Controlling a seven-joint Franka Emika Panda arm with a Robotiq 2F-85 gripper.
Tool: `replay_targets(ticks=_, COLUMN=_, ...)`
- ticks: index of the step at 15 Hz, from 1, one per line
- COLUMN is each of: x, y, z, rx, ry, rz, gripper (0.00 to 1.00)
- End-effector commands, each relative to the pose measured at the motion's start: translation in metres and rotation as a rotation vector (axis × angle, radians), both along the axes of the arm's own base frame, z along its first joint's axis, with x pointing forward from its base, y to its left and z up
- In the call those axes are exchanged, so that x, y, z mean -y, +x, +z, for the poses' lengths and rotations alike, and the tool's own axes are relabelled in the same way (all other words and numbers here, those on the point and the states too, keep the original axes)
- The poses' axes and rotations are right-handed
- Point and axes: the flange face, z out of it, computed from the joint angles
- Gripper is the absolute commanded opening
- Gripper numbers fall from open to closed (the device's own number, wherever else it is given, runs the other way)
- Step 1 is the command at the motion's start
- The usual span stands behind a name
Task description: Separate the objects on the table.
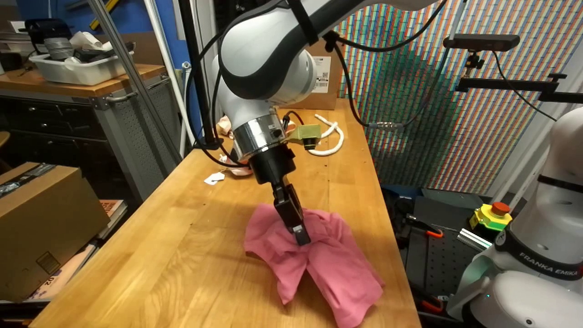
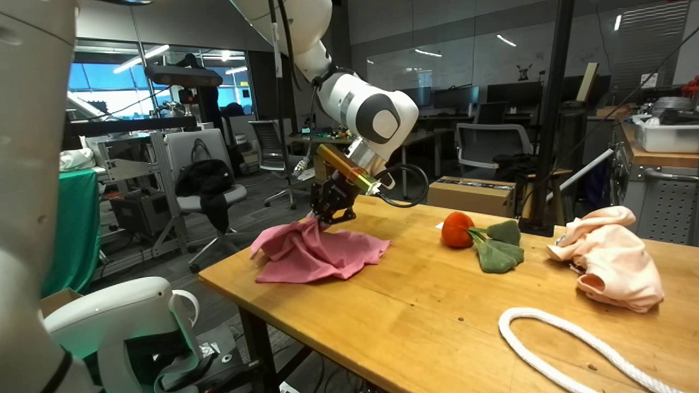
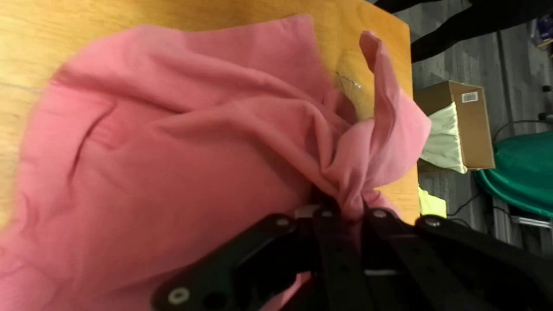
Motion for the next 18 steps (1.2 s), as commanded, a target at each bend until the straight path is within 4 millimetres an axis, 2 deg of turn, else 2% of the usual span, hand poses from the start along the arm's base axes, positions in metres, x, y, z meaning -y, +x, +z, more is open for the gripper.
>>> replay_targets(ticks=1, x=0.007, y=-0.013, z=0.011, rx=-0.066, ry=0.046, rz=0.009, gripper=0.05)
replay_targets(ticks=2, x=0.009, y=-0.015, z=0.011, rx=-0.081, ry=0.049, rz=0.011, gripper=0.06)
replay_targets(ticks=3, x=0.010, y=-0.017, z=0.011, rx=-0.093, ry=0.051, rz=0.014, gripper=0.34)
replay_targets(ticks=5, x=0.011, y=-0.019, z=0.011, rx=-0.111, ry=0.054, rz=0.023, gripper=0.42)
replay_targets(ticks=9, x=0.012, y=-0.024, z=0.012, rx=-0.130, ry=0.056, rz=0.047, gripper=0.73)
replay_targets(ticks=12, x=0.013, y=-0.029, z=0.024, rx=-0.138, ry=0.045, rz=0.064, gripper=0.95)
replay_targets(ticks=13, x=0.014, y=-0.029, z=0.030, rx=-0.135, ry=0.038, rz=0.068, gripper=1.00)
replay_targets(ticks=15, x=0.017, y=-0.030, z=0.050, rx=-0.100, ry=0.024, rz=0.070, gripper=1.00)
replay_targets(ticks=18, x=0.028, y=-0.031, z=0.095, rx=0.002, ry=-0.013, rz=0.060, gripper=1.00)
